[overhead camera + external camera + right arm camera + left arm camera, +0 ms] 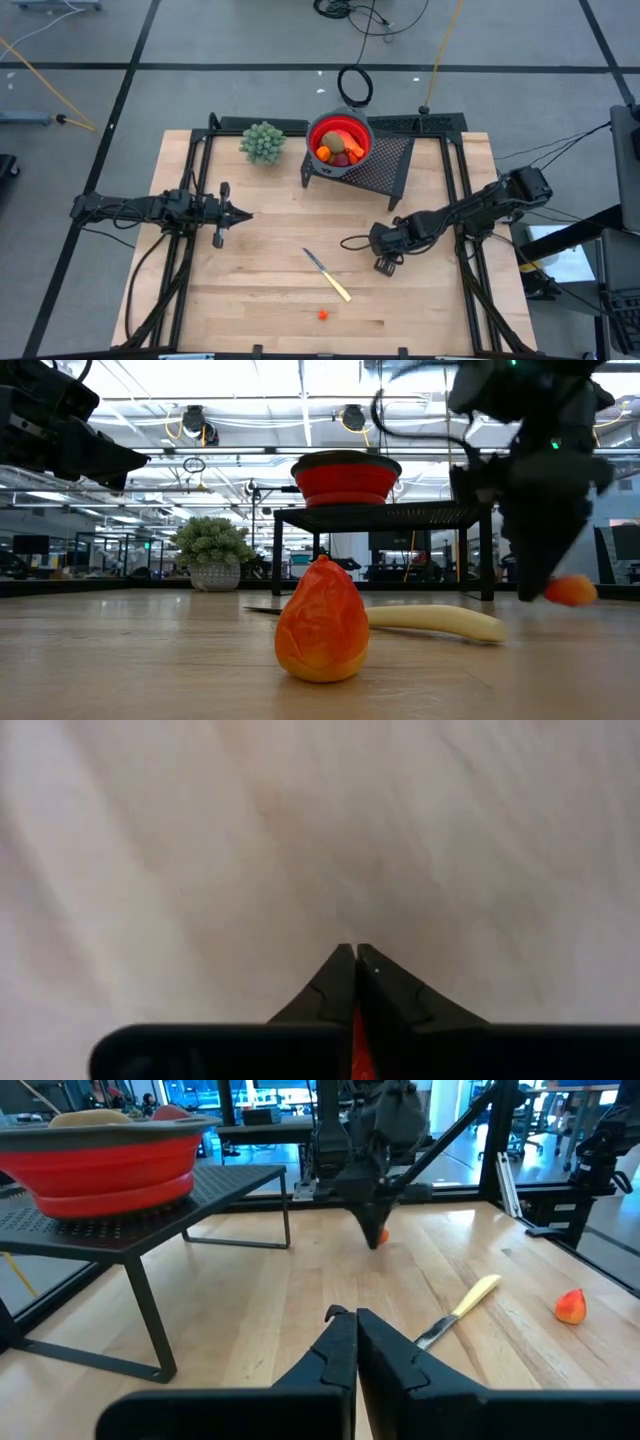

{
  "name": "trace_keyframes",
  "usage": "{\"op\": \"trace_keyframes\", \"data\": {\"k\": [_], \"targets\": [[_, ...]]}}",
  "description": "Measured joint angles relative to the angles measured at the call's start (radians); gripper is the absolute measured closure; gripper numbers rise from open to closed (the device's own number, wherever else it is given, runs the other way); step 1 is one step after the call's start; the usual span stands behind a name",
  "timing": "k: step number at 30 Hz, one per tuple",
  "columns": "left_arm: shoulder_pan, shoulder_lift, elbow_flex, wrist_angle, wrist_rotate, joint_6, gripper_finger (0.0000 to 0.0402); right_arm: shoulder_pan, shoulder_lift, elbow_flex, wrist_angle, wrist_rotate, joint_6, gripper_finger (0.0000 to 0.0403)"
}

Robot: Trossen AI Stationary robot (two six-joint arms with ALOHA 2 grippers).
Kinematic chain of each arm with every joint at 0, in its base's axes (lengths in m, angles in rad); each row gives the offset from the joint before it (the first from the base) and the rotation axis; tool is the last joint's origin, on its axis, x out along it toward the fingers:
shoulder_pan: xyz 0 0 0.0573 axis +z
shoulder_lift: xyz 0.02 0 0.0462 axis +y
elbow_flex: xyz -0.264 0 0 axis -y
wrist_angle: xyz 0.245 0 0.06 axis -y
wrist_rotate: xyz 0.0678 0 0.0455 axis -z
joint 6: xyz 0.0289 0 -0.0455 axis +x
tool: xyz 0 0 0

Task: Pick & Place Fruit
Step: Put the yellow pear into the red strainer bowl on the shelf

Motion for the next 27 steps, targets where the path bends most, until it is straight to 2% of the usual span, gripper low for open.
{"op": "trace_keyframes", "data": {"k": [8, 19, 27], "targets": [[0.0, 0.0, 0.0, 0.0, 0.0, -0.001, 0.0376, -0.009, -0.052, 0.072, 0.119, 0.019, -0.018, 0.0402], [0.0, 0.006, 0.002, -0.022, 0.002, -0.004, 0.0376, -0.041, -0.171, 0.076, 0.566, 0.176, -0.23, 0.0402], [0.0, 0.008, 0.002, -0.021, 0.001, -0.005, 0.0376, -0.103, -0.199, 0.076, 0.823, 0.178, -0.404, 0.0402]]}}
